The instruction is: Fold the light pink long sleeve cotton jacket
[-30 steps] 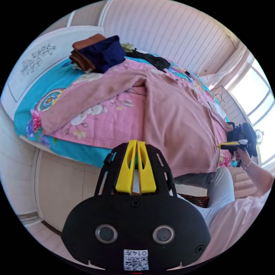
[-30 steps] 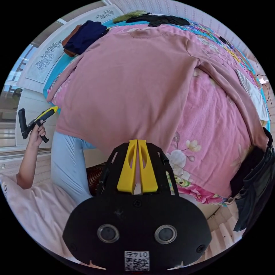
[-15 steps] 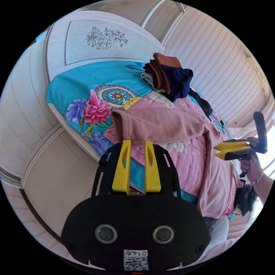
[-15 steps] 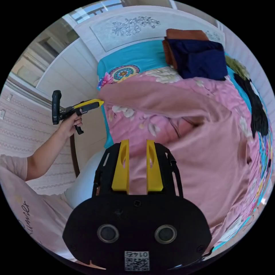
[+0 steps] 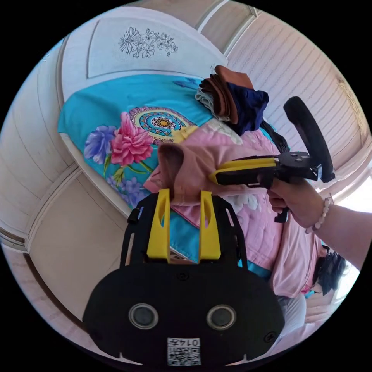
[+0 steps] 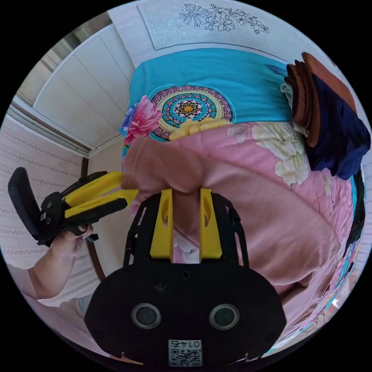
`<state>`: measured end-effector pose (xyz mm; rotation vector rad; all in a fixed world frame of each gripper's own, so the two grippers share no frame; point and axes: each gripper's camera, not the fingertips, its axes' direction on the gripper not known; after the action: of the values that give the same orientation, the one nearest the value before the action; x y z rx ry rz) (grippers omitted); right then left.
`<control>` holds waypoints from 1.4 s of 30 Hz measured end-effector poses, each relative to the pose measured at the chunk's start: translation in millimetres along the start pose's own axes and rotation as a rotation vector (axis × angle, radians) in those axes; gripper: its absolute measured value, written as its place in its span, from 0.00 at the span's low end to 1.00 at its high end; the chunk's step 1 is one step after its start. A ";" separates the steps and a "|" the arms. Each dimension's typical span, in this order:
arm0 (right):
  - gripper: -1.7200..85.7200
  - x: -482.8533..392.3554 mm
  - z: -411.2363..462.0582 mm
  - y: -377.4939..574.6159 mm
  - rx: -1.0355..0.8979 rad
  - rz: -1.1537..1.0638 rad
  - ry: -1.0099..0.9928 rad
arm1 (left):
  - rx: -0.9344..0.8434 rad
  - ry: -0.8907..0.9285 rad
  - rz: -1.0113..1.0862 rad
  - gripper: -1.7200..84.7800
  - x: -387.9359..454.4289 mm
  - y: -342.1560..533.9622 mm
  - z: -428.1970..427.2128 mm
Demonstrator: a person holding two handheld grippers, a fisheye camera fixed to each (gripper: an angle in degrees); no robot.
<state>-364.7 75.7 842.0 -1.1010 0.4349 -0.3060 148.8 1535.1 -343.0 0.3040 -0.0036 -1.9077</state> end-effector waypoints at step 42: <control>0.04 163.6 -22.0 836.1 0.818 1.022 -0.092 | -0.289 0.437 0.922 0.11 591.4 354.9 195.8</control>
<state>-211.9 340.3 46.4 -0.0143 0.6522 0.4515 246.0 834.8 -223.9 0.4229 0.3601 -0.8876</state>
